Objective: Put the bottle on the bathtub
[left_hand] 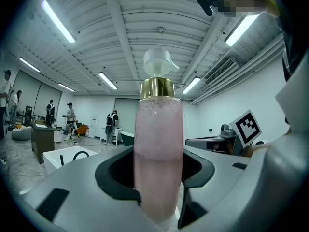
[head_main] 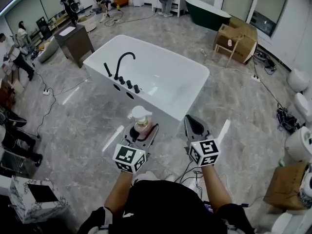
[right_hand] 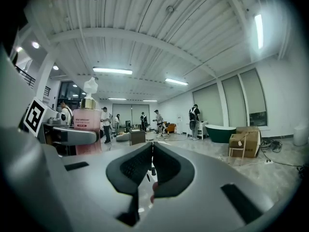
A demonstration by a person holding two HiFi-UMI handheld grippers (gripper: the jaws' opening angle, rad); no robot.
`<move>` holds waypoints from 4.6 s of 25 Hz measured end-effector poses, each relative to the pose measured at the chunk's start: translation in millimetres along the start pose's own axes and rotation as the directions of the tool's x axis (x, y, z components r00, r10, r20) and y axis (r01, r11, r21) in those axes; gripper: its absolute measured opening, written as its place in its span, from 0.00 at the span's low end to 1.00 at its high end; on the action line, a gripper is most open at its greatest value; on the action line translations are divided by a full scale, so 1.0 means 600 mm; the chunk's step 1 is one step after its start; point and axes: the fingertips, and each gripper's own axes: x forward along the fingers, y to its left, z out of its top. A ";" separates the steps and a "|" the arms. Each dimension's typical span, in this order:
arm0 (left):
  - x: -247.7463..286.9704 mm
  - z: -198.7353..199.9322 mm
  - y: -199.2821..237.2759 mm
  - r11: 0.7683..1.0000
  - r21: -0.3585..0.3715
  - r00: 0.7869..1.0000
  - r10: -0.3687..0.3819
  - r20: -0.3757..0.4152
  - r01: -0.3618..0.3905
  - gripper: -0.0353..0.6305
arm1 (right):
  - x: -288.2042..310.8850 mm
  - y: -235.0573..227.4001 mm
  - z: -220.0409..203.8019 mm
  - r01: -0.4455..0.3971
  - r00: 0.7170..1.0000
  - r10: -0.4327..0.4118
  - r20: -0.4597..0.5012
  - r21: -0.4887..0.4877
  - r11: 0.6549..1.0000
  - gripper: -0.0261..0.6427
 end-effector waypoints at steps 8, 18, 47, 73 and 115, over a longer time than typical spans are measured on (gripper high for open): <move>0.017 -0.027 -0.013 1.000 -0.015 1.000 0.008 -0.019 -0.008 0.40 | 0.001 -0.022 -0.026 -0.014 1.000 0.014 -0.025 0.002 1.000 0.07; 0.104 -0.032 0.049 0.999 -0.032 1.000 -0.015 -0.008 0.014 0.40 | 0.087 -0.062 -0.021 0.016 1.000 -0.016 -0.012 -0.023 1.000 0.07; 0.402 0.012 0.338 0.987 -0.044 0.988 -0.152 -0.011 0.152 0.40 | 0.458 -0.178 0.010 0.140 0.988 -0.142 -0.053 -0.025 0.990 0.07; 0.530 -0.161 0.332 0.979 -0.130 0.967 -0.181 -0.179 0.159 0.40 | 0.501 -0.294 -0.160 0.175 0.957 -0.155 -0.244 0.063 0.983 0.07; 0.638 -0.666 0.306 0.974 -0.208 0.859 -0.186 -0.477 0.095 0.40 | 0.502 -0.379 -0.617 0.172 0.842 -0.050 -0.537 0.179 0.969 0.07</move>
